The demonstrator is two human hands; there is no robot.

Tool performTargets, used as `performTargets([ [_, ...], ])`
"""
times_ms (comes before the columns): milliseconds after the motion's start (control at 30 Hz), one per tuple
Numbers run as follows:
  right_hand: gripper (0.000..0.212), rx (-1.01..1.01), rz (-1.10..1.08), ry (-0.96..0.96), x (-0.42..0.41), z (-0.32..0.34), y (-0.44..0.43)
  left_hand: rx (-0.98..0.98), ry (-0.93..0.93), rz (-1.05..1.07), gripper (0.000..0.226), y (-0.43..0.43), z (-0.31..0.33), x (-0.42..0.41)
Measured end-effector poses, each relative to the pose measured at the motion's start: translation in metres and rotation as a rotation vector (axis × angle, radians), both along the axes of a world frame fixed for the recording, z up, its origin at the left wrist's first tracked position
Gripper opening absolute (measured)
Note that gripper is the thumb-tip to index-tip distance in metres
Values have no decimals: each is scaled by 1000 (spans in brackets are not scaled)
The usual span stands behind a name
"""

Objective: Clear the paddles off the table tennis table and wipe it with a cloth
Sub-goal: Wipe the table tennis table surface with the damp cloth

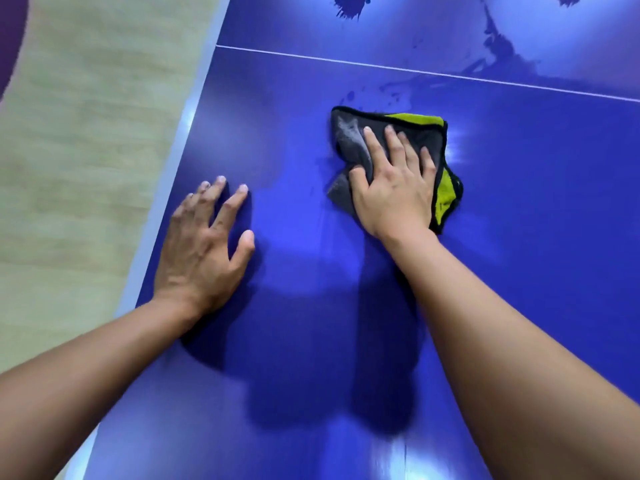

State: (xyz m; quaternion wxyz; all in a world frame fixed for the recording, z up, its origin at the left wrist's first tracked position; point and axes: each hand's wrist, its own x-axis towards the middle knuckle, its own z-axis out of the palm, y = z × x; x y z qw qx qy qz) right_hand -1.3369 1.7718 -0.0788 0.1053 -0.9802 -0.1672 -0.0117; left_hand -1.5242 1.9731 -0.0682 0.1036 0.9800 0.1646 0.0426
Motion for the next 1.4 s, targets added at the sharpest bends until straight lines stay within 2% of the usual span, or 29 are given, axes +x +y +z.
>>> performTargets([
  [267,64,-8,5,87,129,7,59,-44,-26,-3,63,3,-5,4],
  [533,65,-3,29,105,136,2,64,-32,-13,-5,63,5,-5,2],
  [867,59,23,48,68,-26,2,60,-73,29,-1,61,5,-3,2],
  [1067,60,30,24,88,-140,7,31,-250,-38,-6,50,10,-1,1],
  [1167,65,-1,31,83,-203,11,12,-241,12,-60,53,12,0,-8],
  [1300,65,28,28,87,-284,12,-11,-53,84,-75,59,1,-1,-78],
  [1400,66,64,6,84,-349,12,-27,-53,80,-79,58,-27,4,-171],
])
